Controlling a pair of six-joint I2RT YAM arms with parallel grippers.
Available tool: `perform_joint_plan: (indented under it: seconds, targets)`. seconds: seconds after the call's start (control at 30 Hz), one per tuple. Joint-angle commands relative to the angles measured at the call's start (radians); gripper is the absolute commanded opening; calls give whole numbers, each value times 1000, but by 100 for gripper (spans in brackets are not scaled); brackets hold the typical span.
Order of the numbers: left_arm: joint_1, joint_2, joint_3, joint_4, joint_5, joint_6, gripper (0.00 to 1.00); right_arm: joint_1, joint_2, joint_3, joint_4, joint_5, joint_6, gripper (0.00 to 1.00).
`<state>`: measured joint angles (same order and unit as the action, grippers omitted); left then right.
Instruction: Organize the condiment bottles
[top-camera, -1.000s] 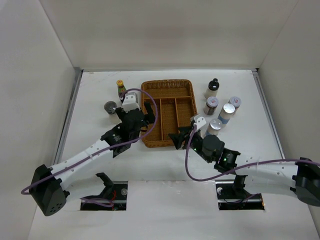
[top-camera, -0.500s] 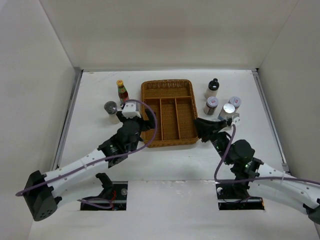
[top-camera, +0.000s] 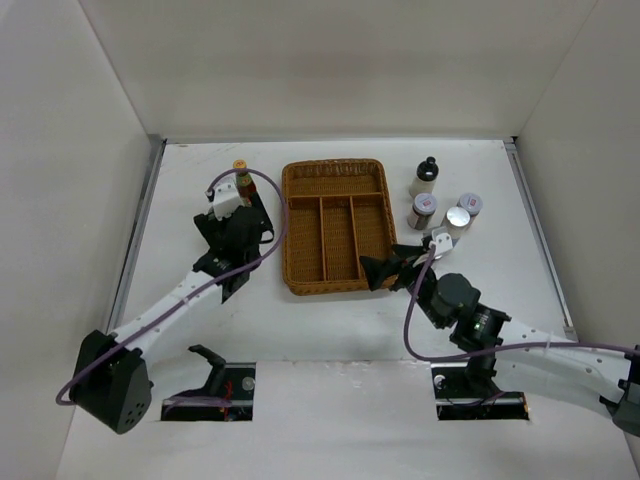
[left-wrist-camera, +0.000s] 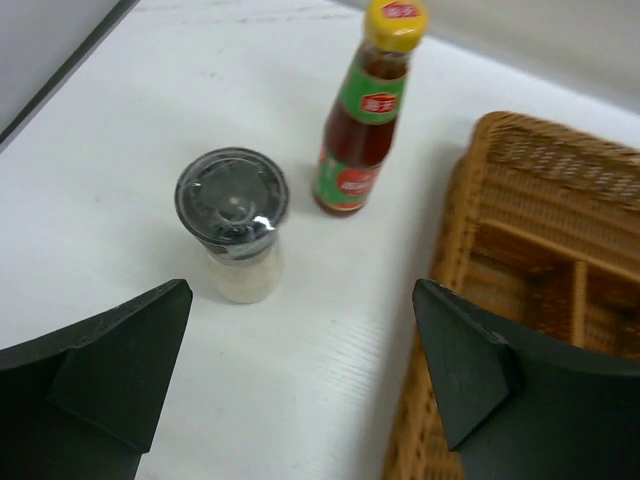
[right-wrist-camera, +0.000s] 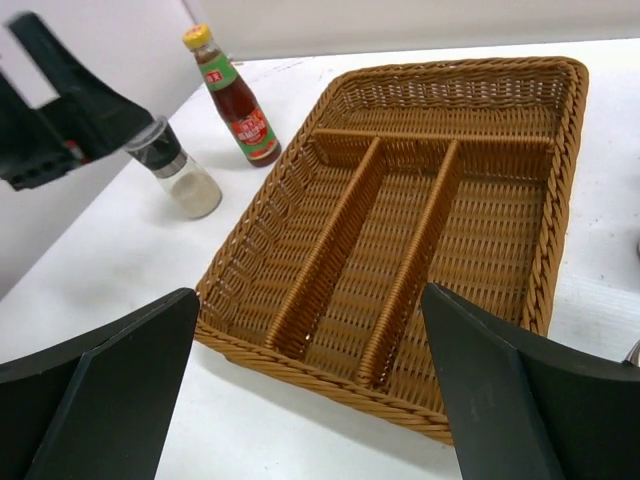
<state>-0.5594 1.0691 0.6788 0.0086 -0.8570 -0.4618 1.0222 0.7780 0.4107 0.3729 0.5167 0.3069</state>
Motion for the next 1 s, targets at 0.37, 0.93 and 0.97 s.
perform_joint_plan:
  seconds: [0.37, 0.93, 0.97]
  targets:
    - [195, 275, 189, -71, 136, -49, 96, -38, 70, 31, 31, -93, 77, 100]
    - [295, 408, 268, -29, 108, -43, 83, -50, 113, 34, 37, -106, 80, 100]
    - [299, 416, 269, -22, 105, -43, 81, -52, 113, 34, 37, -106, 80, 100]
